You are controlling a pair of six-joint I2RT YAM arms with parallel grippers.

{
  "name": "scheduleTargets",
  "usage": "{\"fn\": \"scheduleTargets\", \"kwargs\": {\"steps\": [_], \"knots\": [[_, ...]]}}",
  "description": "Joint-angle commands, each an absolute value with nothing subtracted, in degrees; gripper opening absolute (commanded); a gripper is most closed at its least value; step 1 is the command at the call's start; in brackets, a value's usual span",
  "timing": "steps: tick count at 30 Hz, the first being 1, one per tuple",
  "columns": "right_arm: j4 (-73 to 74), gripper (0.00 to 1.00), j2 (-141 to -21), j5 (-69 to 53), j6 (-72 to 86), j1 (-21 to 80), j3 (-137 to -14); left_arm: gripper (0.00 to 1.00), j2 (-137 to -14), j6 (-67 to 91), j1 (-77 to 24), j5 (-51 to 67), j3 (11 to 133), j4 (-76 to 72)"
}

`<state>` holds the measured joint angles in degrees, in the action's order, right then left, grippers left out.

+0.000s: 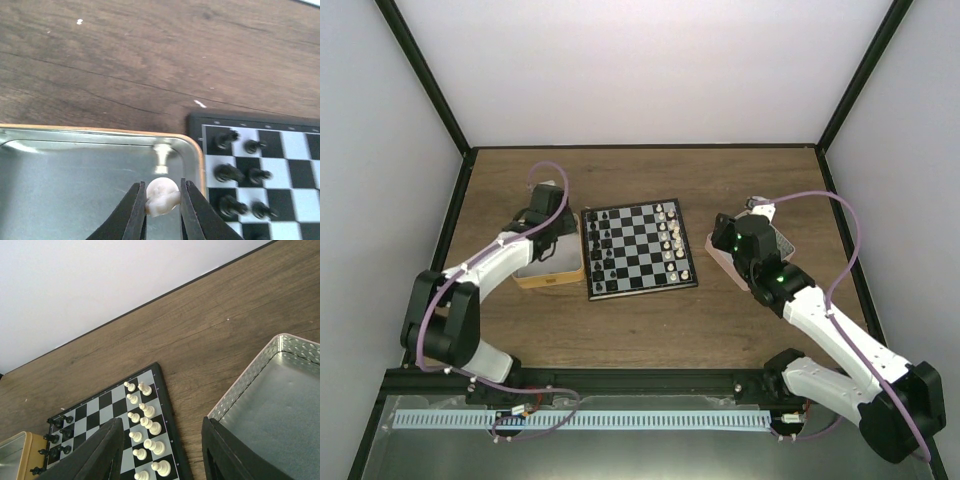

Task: Set up the chess pieces on the board
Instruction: Place the chess piece on the chessboard.

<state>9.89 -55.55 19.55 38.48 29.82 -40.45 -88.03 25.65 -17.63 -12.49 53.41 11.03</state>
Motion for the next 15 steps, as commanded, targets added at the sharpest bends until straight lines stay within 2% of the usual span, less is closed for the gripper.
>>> {"fn": "scheduleTargets", "kwargs": {"steps": [1,6,15], "knots": [[9.7,0.44,-54.0,21.7,39.0,30.0,-40.9,0.14,-83.6,26.5,-20.2,-8.3,54.8,14.4],[9.4,0.44,-52.4,22.4,39.1,30.0,-40.1,0.15,-85.3,27.4,-25.3,-5.4,59.7,15.0],[10.1,0.44,-52.0,22.4,39.4,30.0,-39.4,0.15,-100.0,28.2,-35.1,-3.9,74.9,15.3]]}}
